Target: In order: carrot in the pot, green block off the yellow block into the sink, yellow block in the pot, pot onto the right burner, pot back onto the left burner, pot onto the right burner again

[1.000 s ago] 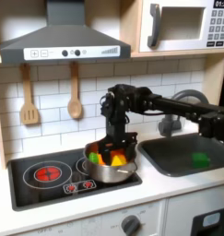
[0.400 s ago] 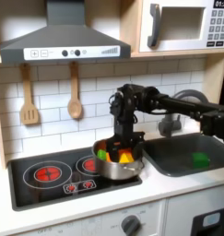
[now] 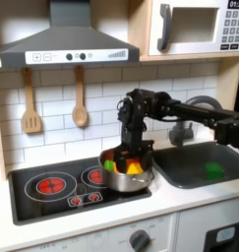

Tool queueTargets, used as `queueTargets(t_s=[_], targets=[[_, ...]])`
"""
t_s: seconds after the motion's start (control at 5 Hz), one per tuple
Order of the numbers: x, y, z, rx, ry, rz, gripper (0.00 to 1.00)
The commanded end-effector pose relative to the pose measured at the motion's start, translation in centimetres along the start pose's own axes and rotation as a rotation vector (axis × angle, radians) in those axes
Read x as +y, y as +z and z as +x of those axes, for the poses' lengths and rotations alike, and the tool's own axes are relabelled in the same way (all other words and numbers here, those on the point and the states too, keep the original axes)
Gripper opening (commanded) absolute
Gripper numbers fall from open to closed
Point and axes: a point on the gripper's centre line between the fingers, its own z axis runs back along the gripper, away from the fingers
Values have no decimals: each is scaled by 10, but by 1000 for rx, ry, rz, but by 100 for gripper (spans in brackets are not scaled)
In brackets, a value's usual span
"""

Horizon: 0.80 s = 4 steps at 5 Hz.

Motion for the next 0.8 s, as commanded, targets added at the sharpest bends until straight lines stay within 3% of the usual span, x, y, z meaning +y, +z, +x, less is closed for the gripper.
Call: queueTargets(t_s=[0.0, 0.2, 0.4, 0.6], targets=[[7, 22, 1, -46, 17, 2, 100], [11, 31, -1, -57, 22, -13, 100], [9, 52, -10, -96, 6, -22, 100], [-3, 62, -21, -111, -26, -57, 100]])
